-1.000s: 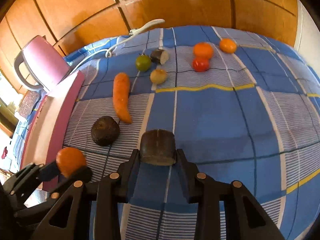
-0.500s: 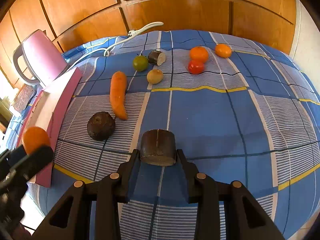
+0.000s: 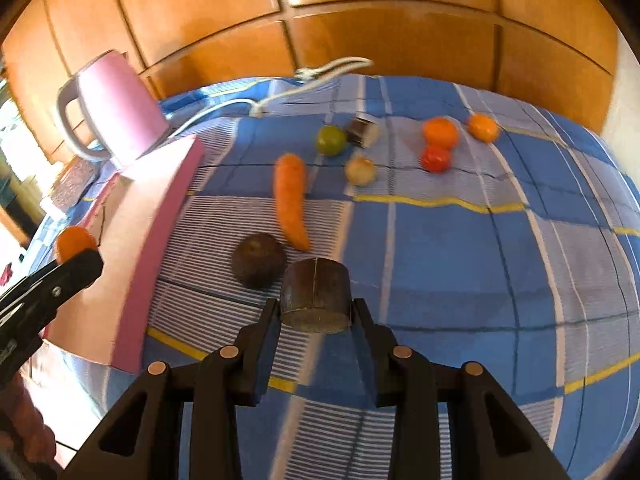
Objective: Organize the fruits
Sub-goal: 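Carry both held items over the white tray and open both tools to drop them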
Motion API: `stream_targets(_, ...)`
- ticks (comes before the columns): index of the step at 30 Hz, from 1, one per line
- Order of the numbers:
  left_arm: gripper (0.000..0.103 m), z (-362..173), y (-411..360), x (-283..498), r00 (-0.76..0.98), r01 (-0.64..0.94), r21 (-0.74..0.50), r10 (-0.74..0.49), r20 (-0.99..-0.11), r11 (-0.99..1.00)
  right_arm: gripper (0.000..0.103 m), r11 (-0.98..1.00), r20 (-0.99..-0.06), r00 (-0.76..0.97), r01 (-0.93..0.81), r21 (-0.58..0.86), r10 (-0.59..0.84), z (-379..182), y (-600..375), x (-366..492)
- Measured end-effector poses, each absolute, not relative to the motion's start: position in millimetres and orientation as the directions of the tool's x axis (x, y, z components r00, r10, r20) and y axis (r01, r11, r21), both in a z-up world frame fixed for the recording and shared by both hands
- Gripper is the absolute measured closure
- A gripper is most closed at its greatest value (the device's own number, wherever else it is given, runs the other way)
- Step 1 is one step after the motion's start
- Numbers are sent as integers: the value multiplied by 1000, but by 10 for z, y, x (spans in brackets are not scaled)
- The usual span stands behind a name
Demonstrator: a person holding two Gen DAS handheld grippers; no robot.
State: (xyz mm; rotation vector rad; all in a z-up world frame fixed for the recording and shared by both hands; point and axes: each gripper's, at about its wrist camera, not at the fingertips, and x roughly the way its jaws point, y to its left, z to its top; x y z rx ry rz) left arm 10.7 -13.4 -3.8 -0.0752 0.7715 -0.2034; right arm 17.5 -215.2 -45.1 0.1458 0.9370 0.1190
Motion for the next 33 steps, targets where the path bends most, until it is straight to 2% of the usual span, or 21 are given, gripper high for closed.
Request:
stream_targets(10, 65, -218, 640, 290, 691, -62, -126, -48, -721, 990, 67, 945, -776, 544, -249, 212, 318, -280, -1453, 390)
stream_targets(16, 64, -327, 944, 315, 681, -130, -111, 7, -732, 985, 67, 909, -763, 518, -352, 223, 387, -189, -941, 560)
stream_targets(30, 63, -325, 1221, 194, 682, -252, -108, 97, -725, 962, 67, 875, -769, 470, -423, 234, 433, -275, -225, 907)
stream_targets(33, 58, -350, 1253, 190, 673, -270, -109, 107, -732, 957, 66, 877, -766, 475, -417, 237, 433, -284, -227, 888)
